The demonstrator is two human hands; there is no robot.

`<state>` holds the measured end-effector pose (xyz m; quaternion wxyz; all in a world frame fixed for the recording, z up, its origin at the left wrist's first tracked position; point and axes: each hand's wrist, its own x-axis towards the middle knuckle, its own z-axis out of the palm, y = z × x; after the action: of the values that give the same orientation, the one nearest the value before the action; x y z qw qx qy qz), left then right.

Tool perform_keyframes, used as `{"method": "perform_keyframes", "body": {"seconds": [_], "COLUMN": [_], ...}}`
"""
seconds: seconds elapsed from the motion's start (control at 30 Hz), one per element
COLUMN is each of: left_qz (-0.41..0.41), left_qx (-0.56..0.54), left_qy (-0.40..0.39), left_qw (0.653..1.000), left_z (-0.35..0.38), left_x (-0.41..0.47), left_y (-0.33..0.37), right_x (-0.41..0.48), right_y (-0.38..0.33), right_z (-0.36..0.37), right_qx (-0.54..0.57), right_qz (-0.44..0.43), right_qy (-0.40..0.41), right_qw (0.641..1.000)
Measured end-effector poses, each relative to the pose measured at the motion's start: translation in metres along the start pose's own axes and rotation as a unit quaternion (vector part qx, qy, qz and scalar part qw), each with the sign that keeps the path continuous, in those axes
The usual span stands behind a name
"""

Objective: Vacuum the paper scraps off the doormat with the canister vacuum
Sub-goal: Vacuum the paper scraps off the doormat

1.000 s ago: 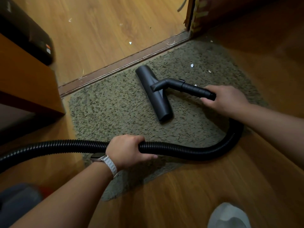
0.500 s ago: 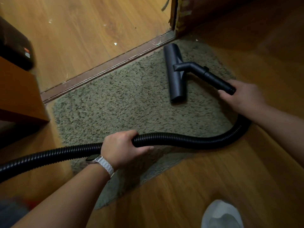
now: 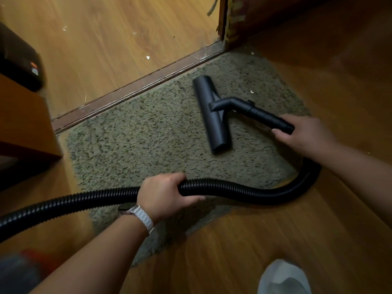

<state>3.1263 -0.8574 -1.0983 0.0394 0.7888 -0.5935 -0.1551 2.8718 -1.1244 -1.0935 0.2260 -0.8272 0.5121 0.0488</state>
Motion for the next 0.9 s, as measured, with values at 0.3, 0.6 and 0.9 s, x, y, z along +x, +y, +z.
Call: {"method": "perform_keyframes", "body": {"seconds": [0.3,0.6,0.9], "left_qz": [-0.01,-0.01,0.004], "left_qx": [0.004,0.008,-0.002], "left_qy": [-0.013,-0.028,-0.011], "left_qw": [1.0,1.0,1.0], "left_z": [0.001,0.001,0.003], "left_x": [0.0,0.005,0.009], "left_y": [0.003,0.012,0.013], "right_x": [0.002,-0.01,-0.008], "right_y": [0.002,0.049,0.027], "right_z": [-0.002,-0.015,-0.008], "right_qx": [-0.024,0.019,0.007], "right_qz": [-0.032,0.08,-0.003], "right_qy": [0.013,0.051,0.016], "right_qw": [0.999,0.995,1.0]}}
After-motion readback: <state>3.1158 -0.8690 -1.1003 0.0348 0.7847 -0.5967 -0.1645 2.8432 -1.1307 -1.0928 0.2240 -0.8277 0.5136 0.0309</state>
